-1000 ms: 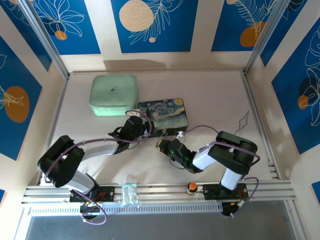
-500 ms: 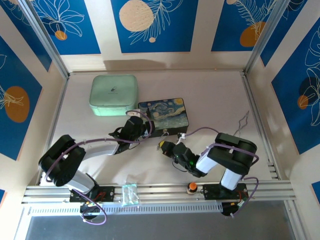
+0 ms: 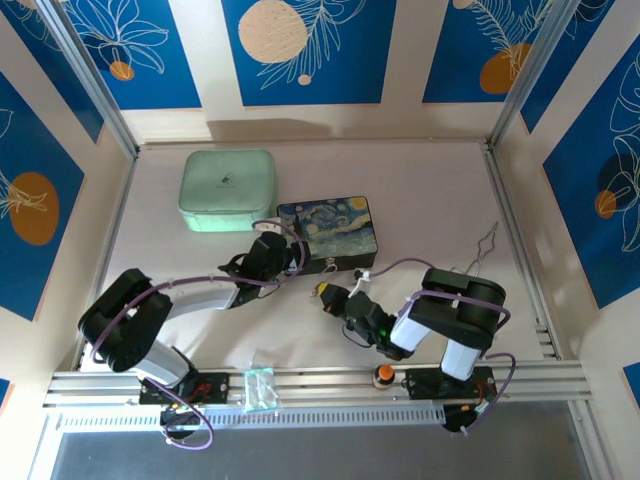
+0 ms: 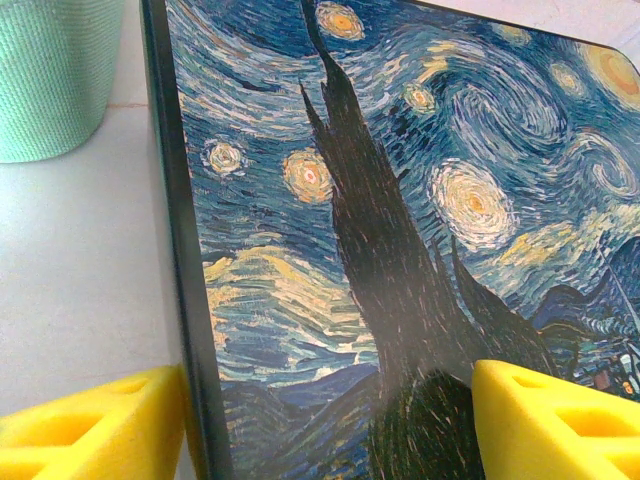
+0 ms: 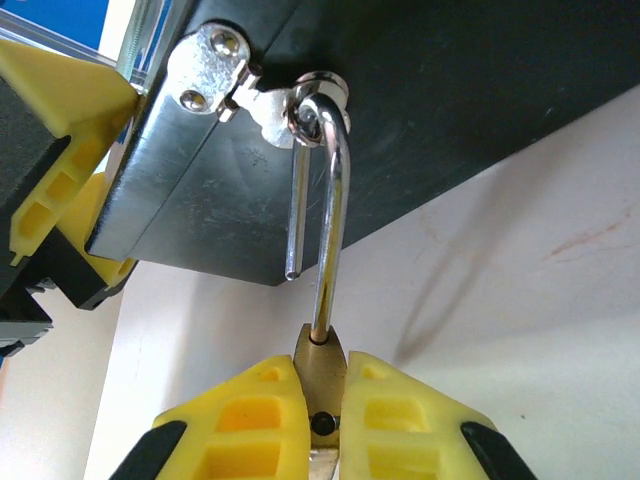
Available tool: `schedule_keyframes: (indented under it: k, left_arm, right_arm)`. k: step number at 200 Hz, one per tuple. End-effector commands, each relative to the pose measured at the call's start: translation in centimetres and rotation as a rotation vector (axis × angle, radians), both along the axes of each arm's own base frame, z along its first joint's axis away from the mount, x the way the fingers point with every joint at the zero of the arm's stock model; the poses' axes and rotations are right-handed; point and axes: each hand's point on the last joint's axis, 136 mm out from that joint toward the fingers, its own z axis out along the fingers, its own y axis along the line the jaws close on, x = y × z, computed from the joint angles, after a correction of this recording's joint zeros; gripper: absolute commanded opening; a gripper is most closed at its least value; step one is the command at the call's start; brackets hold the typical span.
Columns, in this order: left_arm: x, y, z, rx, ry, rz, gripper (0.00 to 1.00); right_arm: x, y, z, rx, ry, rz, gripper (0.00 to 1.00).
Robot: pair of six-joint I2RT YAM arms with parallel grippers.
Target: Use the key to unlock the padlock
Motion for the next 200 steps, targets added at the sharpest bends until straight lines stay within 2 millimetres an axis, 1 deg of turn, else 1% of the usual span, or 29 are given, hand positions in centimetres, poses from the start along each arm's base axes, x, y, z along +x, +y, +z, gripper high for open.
schedule_keyframes:
  k: [1,43,84,110,130,142,167,181,200]
  left_arm:
    - [-4.5,4.7,-8.1,0.276,0.239,-0.011,0.72]
    - [-4.6,4.7,-8.2,0.283,0.242,-0.010,0.72]
    - [-4.6,5.0,-8.3,0.293,0.244,-0.004,0.71]
    - [-4.7,5.2,-8.6,0.301,0.248,-0.001,0.71]
    - [-4.7,5.3,-8.7,0.314,0.247,-0.005,0.71]
    - [-4.7,5.3,-8.7,0.319,0.244,-0.007,0.71]
    - [-4.6,5.3,-8.6,0.321,0.238,-0.011,0.71]
    - [-4.6,5.4,-8.7,0.323,0.239,-0.010,0.71]
    - [-4.7,5.4,-8.8,0.324,0.240,-0.011,0.71]
  right_arm:
    - [1.3,-2.1,1.2,0.024,-0.050,-0.123,0.01]
    - [2.5,-2.9,1.8,0.078,-0.073,-0.165,0.00]
    - [2.7,-2.7,2.8,0.087,-0.088,-0.167,0.00]
    - [3.4,-3.0,3.4,0.131,-0.090,-0.225,0.00]
    - [3.9,-3.6,3.0,0.176,-0.050,-0.284,0.00]
    - [4.2,-3.5,3.4,0.201,-0.054,-0.298,0.00]
    - [4.8,-3.0,3.2,0.236,-0.017,-0.336,0.00]
    - [5.0,-2.5,3.9,0.246,-0.038,-0.330,0.00]
    - [5.3,-2.5,4.0,0.245,-0.035,-0.349,0.00]
